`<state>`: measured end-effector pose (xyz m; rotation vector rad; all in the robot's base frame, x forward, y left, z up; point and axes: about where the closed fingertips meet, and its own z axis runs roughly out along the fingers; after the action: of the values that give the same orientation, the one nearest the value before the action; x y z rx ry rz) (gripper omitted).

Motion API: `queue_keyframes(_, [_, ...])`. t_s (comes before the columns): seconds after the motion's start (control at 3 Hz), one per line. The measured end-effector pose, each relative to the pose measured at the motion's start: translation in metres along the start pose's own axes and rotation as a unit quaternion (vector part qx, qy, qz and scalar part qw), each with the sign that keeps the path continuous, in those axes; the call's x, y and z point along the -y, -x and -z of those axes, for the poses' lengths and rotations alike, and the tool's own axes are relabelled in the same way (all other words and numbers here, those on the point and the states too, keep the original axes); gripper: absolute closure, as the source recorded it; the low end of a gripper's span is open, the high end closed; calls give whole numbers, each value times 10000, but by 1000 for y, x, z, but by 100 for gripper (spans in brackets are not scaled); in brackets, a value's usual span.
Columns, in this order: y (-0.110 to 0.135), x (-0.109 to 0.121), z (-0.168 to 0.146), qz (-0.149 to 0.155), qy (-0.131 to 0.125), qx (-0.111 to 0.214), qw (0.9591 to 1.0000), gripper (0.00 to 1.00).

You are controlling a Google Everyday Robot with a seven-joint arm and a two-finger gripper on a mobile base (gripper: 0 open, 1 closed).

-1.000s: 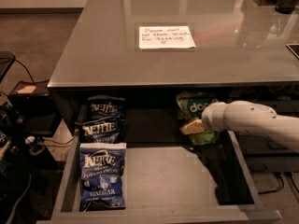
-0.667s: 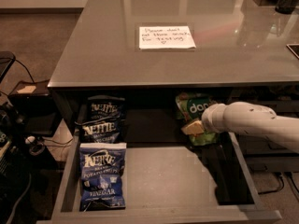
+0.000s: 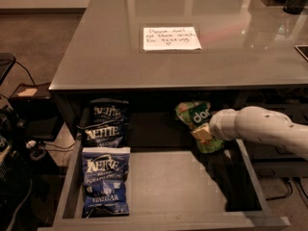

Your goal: Pick green rice chip bag from top drawer and place on counter

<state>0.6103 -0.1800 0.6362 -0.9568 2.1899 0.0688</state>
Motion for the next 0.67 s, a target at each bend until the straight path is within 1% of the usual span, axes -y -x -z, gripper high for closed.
queue_keyframes(0.33, [4, -11, 14, 78, 184, 100, 9997, 88])
queue_keyframes(0.67, [13, -26, 32, 232, 524, 200, 9982, 100])
